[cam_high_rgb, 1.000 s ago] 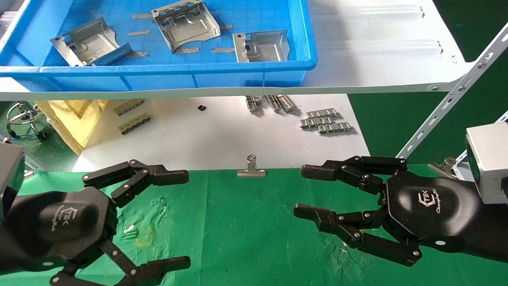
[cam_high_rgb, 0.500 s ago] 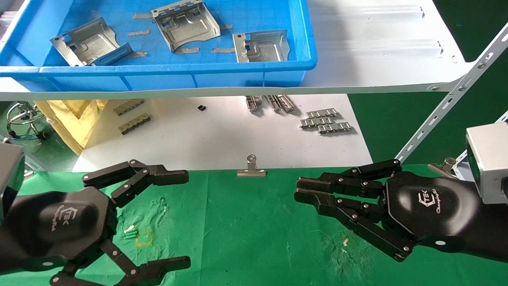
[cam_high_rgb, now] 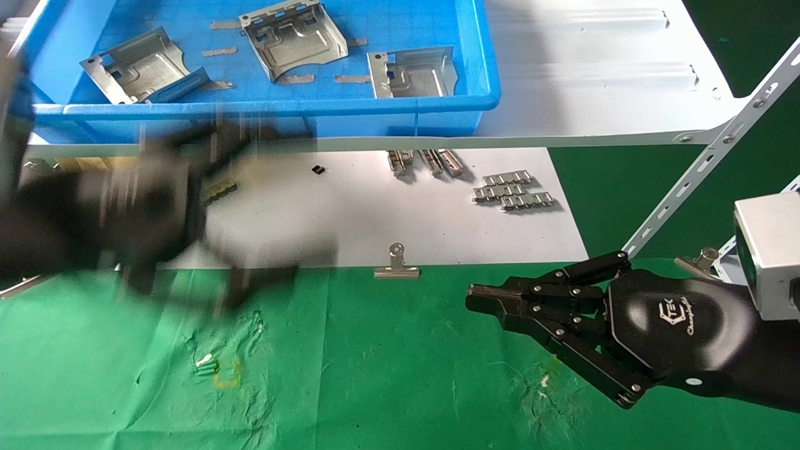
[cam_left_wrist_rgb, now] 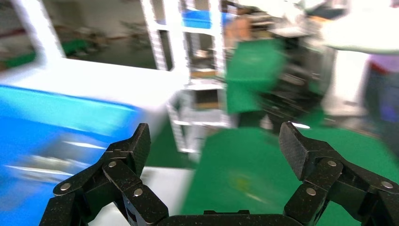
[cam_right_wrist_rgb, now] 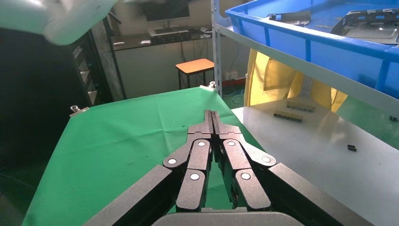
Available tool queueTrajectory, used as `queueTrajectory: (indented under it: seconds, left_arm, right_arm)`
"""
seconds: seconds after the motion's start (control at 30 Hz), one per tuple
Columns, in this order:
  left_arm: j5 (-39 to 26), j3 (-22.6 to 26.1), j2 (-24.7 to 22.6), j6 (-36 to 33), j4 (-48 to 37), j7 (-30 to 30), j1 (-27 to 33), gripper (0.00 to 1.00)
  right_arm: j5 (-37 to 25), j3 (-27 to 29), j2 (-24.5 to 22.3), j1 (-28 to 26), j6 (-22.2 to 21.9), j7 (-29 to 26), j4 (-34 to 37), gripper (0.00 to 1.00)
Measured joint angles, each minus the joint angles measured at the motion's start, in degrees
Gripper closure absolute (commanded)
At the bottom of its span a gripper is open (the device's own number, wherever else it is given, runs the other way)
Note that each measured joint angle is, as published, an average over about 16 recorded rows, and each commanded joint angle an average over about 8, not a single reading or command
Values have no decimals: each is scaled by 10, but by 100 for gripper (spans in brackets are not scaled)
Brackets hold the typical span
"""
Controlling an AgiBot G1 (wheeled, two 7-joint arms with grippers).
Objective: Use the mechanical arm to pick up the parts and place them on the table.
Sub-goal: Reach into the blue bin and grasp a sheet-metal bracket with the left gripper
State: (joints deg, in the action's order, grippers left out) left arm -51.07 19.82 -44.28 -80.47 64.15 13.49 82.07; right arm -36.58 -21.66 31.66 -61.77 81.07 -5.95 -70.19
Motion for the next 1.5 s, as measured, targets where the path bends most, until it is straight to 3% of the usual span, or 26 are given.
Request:
queueTrajectory:
  seconds: [0.27, 0.47, 0.53, 0.67, 0.73, 0.8, 0.9, 0.97, 1.5]
  left_arm:
    - [-142, 65, -121, 78, -220, -8, 211, 0]
    - [-240, 113, -209, 165, -390, -29, 322, 3]
    - [-266, 125, -233, 195, -437, -35, 347, 20]
    - [-307, 146, -272, 249, -512, -42, 380, 70]
    - [-322, 155, -287, 267, -540, -44, 390, 92]
    - [-333, 162, -298, 281, -563, -45, 398, 100]
    - [-345, 170, -309, 293, -588, -46, 407, 100]
    - [-350, 173, -314, 298, -600, -46, 411, 100]
    - [-369, 187, -321, 334, -628, -45, 414, 100]
  right_arm:
    - [0, 0, 0, 0, 0, 0, 0, 100]
    - [0, 0, 0, 0, 0, 0, 0, 100]
    - [0, 0, 0, 0, 0, 0, 0, 100]
    - [0, 0, 0, 0, 0, 0, 0, 97]
    - [0, 0, 0, 0, 0, 0, 0, 77]
    - [0, 0, 0, 0, 0, 0, 0, 52]
    - [0, 0, 0, 0, 0, 0, 0, 15]
    - [0, 0, 0, 0, 0, 0, 0, 1]
    - [0, 0, 0, 0, 0, 0, 0, 0]
